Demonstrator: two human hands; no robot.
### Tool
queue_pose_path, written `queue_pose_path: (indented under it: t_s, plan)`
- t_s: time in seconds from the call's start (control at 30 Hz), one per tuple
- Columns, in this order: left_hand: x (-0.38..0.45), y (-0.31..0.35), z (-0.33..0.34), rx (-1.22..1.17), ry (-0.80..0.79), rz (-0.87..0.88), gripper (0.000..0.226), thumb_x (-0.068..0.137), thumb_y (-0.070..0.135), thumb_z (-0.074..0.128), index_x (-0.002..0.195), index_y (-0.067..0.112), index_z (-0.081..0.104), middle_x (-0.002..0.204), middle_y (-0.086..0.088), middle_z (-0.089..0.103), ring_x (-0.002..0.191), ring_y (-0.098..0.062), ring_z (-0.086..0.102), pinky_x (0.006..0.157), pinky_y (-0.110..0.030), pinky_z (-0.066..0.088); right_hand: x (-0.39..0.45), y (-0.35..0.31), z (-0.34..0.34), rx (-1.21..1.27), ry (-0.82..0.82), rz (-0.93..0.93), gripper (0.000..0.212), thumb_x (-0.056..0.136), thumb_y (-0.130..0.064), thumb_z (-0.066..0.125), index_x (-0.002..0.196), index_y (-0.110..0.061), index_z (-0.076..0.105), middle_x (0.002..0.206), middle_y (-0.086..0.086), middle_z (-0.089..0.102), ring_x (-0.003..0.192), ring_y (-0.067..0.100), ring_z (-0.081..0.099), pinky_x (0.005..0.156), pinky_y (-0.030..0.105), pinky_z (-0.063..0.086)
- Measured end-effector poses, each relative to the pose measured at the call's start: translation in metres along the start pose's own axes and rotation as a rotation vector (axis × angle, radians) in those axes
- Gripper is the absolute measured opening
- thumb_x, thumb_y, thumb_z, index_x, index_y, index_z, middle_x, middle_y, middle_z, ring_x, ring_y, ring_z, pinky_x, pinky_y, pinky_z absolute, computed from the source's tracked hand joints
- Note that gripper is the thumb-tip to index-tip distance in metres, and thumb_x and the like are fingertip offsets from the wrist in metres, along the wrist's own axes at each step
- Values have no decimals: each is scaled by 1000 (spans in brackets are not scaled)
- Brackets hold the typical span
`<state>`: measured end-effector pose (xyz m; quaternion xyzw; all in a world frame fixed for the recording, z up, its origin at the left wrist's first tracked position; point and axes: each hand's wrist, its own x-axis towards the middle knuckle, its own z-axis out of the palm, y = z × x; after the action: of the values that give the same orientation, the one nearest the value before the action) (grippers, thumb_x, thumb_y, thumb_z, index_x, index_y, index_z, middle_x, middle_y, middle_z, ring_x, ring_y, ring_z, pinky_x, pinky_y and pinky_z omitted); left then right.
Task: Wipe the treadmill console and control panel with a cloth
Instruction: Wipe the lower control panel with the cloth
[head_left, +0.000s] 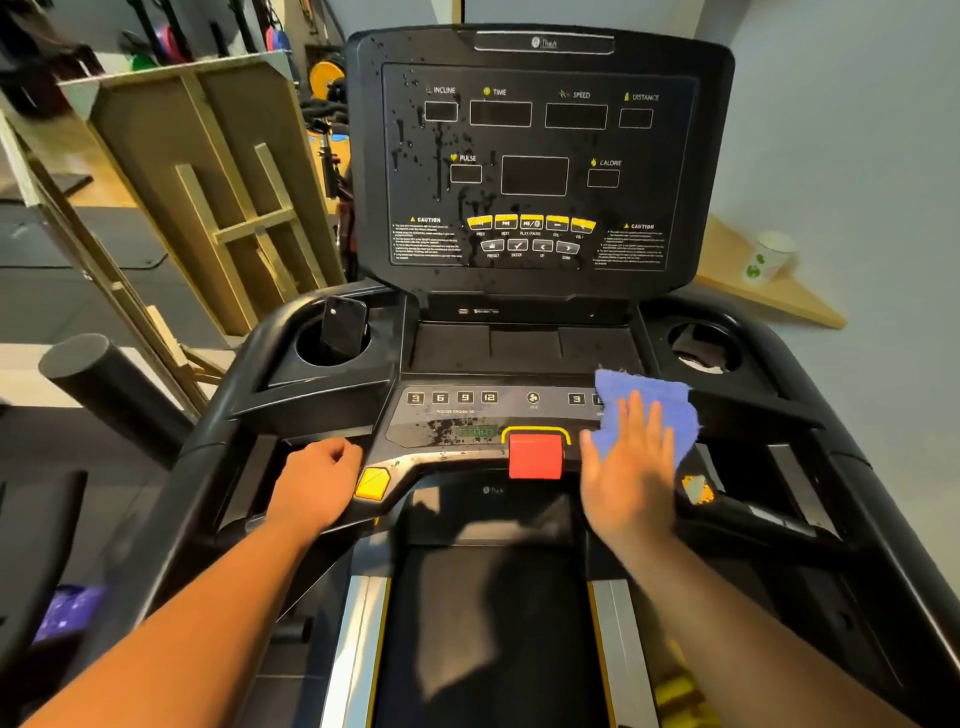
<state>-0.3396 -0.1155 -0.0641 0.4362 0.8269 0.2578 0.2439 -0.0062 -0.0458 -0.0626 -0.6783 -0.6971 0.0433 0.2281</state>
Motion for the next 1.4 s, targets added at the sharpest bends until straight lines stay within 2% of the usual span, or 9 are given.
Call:
queue_pose_path:
  t_s: [0.13, 0.3, 0.5, 0.63, 0.8, 1.03, 1.13, 1.23, 1.4]
  plan:
    - [-2, -1, -1, -4, -10, -1, 35, 103, 30, 48, 77, 16, 66, 76, -6, 70, 78, -26, 67, 76, -43, 54, -6, -77, 23, -54, -132, -249, 67, 102, -50, 36, 158, -16, 20, 167, 5, 15, 154, 29, 7, 124, 42, -2]
    - [-3, 2, 0, -8, -8, 1, 35, 103, 28, 48, 75, 15, 64, 74, -7, 68, 75, -24, 65, 67, -35, 46, -7, -41, 23, -174, -214, -692, 64, 99, -49, 32, 152, -14, 37, 160, 2, 35, 150, 23, 25, 122, 45, 23]
    - [-2, -1, -1, -16, -13, 9, 36, 104, 29, 48, 76, 15, 65, 73, -6, 68, 75, -25, 65, 66, -33, 46, 0, -47, 17, -86, -137, -172, 68, 102, -50, 33, 159, -16, 16, 167, 3, 10, 155, 25, 2, 126, 44, 3]
    - [-3, -2, -1, 4, -19, 19, 34, 104, 30, 48, 78, 19, 66, 77, -2, 70, 77, -21, 66, 66, -32, 46, -12, -115, 36, -132, -199, -433, 69, 103, -53, 28, 159, -15, 13, 167, 7, 7, 154, 30, 1, 124, 46, 1]
    - [-3, -1, -1, 21, 1, 11, 32, 104, 32, 48, 83, 19, 69, 80, -1, 71, 78, -20, 66, 71, -35, 51, -13, -67, 31, -150, -285, -805, 64, 101, -51, 32, 156, -18, 27, 165, -3, 23, 154, 19, 10, 124, 40, 8]
    - [-3, 0, -1, 30, 7, 5, 29, 103, 33, 48, 90, 22, 71, 81, 1, 70, 76, -16, 63, 65, -30, 43, -5, -118, 36, -66, -158, -263, 68, 103, -51, 28, 158, -14, 18, 167, 6, 12, 155, 28, 4, 125, 43, 2]
    - [-3, 0, -1, 26, 4, -16, 31, 101, 35, 48, 85, 20, 70, 82, -2, 71, 78, -25, 65, 72, -35, 48, -19, -150, 45, -115, -285, -567, 68, 104, -52, 25, 159, -17, 7, 166, 4, -2, 153, 27, -8, 125, 46, -1]
    - [-1, -1, -2, 27, 9, -21, 31, 99, 36, 48, 81, 21, 68, 84, -6, 71, 80, -30, 64, 74, -37, 49, -28, -116, 41, -144, -316, -862, 64, 102, -49, 33, 157, -17, 24, 166, 1, 18, 154, 24, 9, 125, 46, 16]
    - [-2, -1, -2, 24, 3, 11, 31, 102, 33, 48, 86, 20, 70, 79, -1, 70, 73, -17, 63, 67, -32, 50, -13, -77, 24, -26, -257, -669, 62, 101, -51, 31, 156, -21, 27, 163, -10, 14, 154, 13, 9, 126, 43, 14]
